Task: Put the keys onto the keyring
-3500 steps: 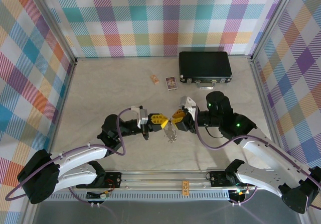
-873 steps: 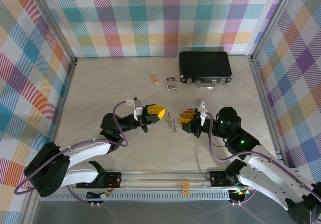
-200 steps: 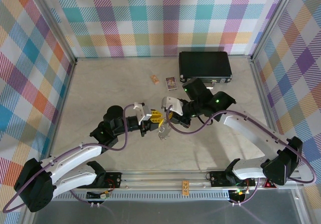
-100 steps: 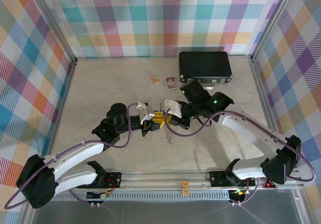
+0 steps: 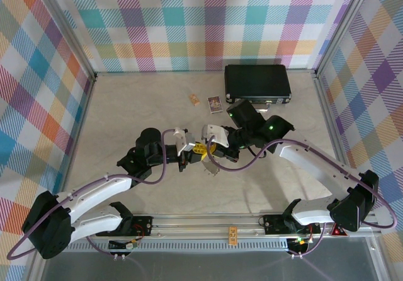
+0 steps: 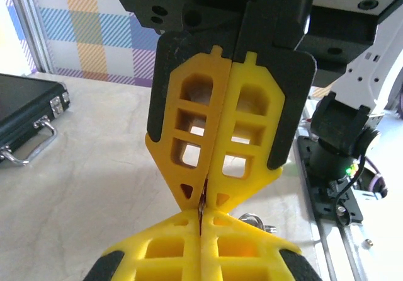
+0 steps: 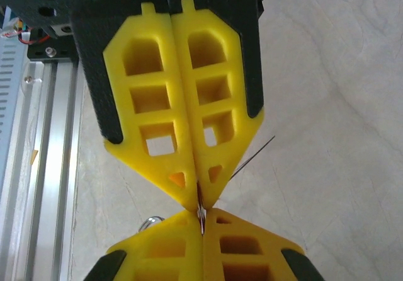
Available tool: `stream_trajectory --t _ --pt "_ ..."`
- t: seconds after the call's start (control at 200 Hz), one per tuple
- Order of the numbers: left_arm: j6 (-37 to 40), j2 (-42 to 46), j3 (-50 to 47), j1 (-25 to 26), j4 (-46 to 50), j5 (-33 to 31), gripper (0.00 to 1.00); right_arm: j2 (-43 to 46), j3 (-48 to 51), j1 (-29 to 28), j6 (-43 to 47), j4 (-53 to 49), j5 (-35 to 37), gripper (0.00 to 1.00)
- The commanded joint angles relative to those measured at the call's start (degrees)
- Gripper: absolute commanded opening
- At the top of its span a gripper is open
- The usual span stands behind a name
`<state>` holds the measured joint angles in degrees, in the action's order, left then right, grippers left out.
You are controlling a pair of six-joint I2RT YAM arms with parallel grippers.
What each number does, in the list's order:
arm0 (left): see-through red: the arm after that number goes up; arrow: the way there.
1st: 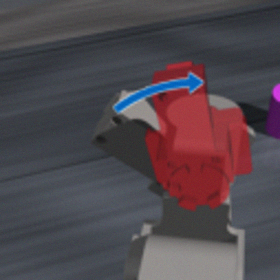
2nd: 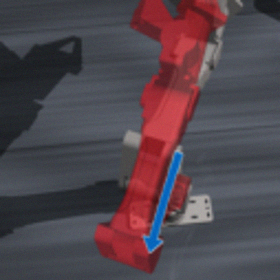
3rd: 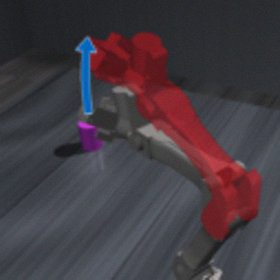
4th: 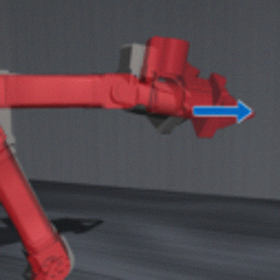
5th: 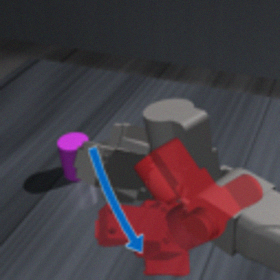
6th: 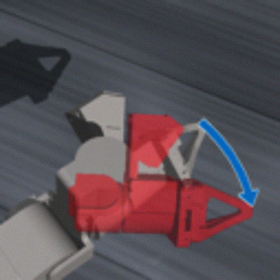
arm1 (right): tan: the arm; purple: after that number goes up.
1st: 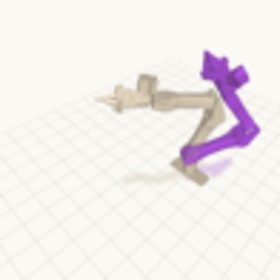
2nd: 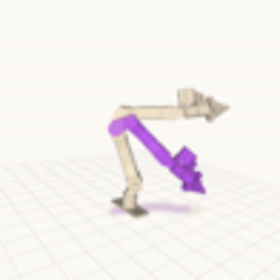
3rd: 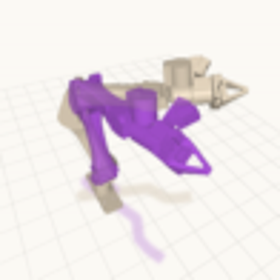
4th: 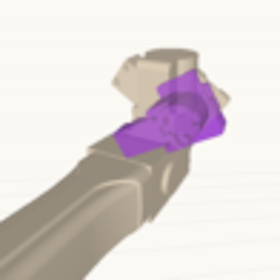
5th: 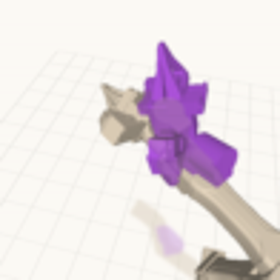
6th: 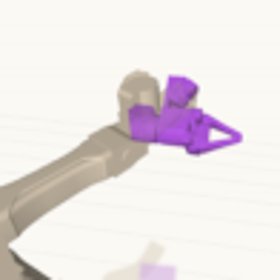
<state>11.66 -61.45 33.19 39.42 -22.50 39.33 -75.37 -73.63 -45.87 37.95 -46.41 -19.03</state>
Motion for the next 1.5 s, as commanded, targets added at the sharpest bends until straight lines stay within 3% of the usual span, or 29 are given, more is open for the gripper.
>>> stream_trajectory --t 0.0,0.255,0.31,0.38,0.47,0.705,0.94,1.155,1.495 --pt "0.4 -0.1 1.6 -0.5 -0.3 1.0 0.00 2.0 -0.7 -0.7 -0.4 1.9 -3.0 0.00" --pt "-1.1 3.3 -0.7 -0.5 -3.8 0.9 0.00 2.7 0.5 -0.8 -2.1 3.2 -0.4 0.00" --pt "-1.3 3.8 -1.0 -0.5 -4.3 0.4 0.00 3.3 1.1 -0.7 -3.1 4.4 0.4 0.23" --pt "-1.8 4.6 -1.6 -0.5 -5.4 -0.8 0.00 4.5 2.0 -0.7 -5.0 6.0 1.2 0.31" --pt "-2.5 5.5 -2.8 -0.5 -7.8 -2.2 0.00 6.5 3.9 -0.5 -8.2 8.3 2.3 0.35" --pt "-8.0 5.6 -6.3 -0.5 -20.0 -4.2 0.00 14.7 13.8 1.9 -23.0 21.6 -1.8 0.36" --pt "-13.1 3.6 -9.1 -0.5 -33.3 -5.5 0.00 20.7 24.8 7.5 -39.1 41.0 -14.5 0.37" --pt "-15.9 1.6 -8.5 -0.5 -37.1 -4.1 0.00 18.7 25.6 8.6 -41.5 46.9 -18.0 0.36" --pt "-15.8 2.4 -8.3 -0.5 -36.0 -4.2 0.00 15.4 24.2 9.5 -41.4 48.2 -22.0 0.18"
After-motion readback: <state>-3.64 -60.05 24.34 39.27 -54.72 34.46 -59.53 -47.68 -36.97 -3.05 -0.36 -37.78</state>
